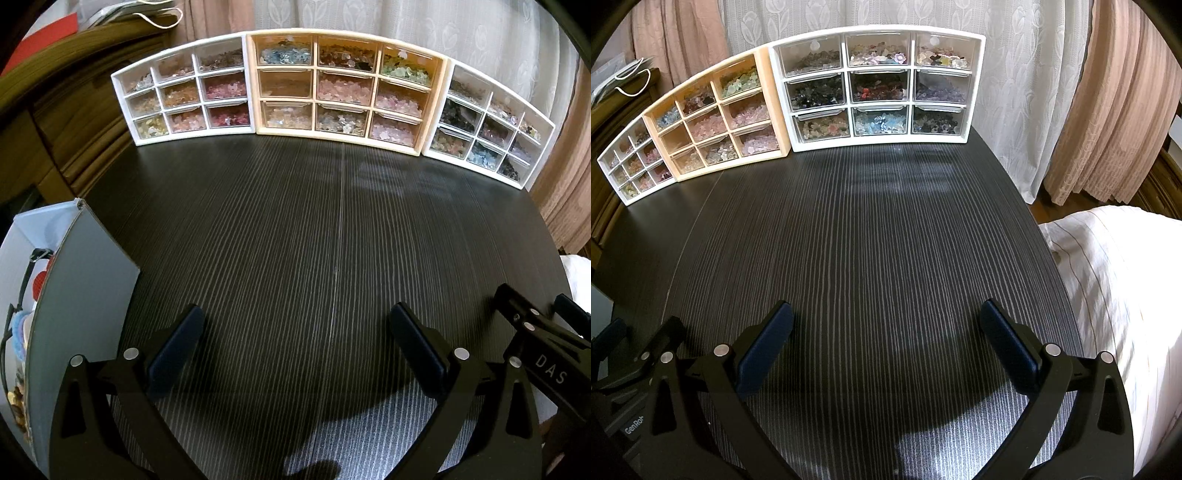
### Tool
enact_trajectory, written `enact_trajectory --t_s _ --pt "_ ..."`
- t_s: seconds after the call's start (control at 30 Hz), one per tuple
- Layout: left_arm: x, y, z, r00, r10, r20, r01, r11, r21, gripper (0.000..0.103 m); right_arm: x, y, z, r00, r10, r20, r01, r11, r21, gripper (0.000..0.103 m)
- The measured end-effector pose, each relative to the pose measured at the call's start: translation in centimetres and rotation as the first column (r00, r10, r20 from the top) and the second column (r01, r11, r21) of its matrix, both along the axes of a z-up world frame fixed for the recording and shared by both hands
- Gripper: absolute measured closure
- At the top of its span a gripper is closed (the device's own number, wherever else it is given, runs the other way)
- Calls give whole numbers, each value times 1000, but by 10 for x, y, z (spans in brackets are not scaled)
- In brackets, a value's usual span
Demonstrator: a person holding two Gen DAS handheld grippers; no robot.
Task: Organize jewelry
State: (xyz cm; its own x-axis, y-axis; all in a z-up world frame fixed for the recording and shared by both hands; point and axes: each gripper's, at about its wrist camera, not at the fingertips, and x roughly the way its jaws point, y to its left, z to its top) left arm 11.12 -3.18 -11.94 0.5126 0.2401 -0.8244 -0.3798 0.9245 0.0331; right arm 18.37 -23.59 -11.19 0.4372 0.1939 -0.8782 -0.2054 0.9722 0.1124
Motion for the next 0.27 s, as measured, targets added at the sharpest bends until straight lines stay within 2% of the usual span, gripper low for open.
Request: enact_trajectory --t_s 0.27 --pt "-1 2 -1 1000 0 0 0 1000 0 3 0 0 0 1000 0 0 0 1000 0 6"
